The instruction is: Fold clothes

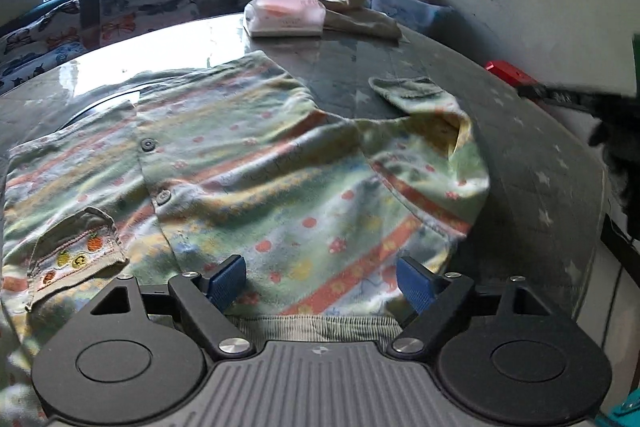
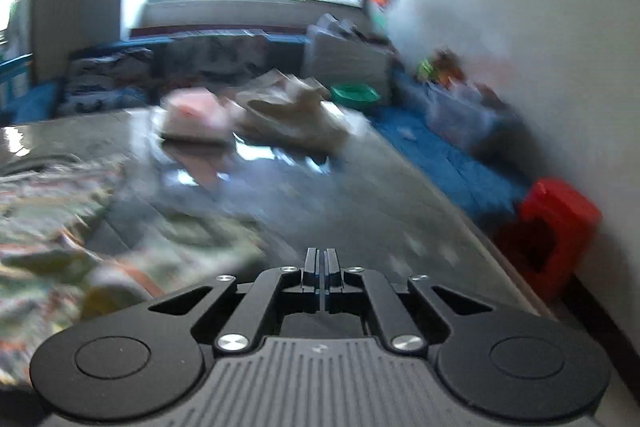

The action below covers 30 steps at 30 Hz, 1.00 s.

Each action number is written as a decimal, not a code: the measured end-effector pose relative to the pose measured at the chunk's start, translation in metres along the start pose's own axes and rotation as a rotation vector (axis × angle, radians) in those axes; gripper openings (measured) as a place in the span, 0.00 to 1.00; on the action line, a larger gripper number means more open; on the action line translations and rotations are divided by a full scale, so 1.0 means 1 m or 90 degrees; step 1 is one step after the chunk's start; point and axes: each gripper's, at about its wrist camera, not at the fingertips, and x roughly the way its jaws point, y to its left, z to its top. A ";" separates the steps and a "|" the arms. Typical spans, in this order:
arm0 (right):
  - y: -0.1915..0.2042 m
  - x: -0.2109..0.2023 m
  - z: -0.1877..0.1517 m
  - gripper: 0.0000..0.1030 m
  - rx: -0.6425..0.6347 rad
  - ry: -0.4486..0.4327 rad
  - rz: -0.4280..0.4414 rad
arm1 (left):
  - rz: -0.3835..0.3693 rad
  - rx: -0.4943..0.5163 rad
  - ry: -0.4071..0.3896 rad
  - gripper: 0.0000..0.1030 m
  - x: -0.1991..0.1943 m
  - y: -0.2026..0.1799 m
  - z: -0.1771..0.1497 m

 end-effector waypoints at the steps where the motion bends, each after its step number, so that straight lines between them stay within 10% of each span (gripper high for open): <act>1: -0.003 -0.001 -0.003 0.04 0.003 0.008 0.002 | 0.000 0.006 0.000 0.82 0.000 -0.001 -0.001; 12: 0.085 0.034 0.045 0.28 -0.072 0.009 0.200 | 0.013 0.041 0.004 0.86 0.000 -0.016 -0.008; 21: 0.129 0.088 0.048 0.28 -0.140 0.097 0.179 | 0.011 0.064 0.001 0.89 -0.001 -0.020 -0.015; 23: 0.128 0.085 0.044 0.08 -0.149 0.089 0.169 | 0.009 0.065 0.000 0.91 0.000 -0.020 -0.015; 30: 0.098 0.047 0.039 0.02 -0.159 0.008 0.118 | 0.002 0.069 -0.003 0.92 0.000 -0.020 -0.016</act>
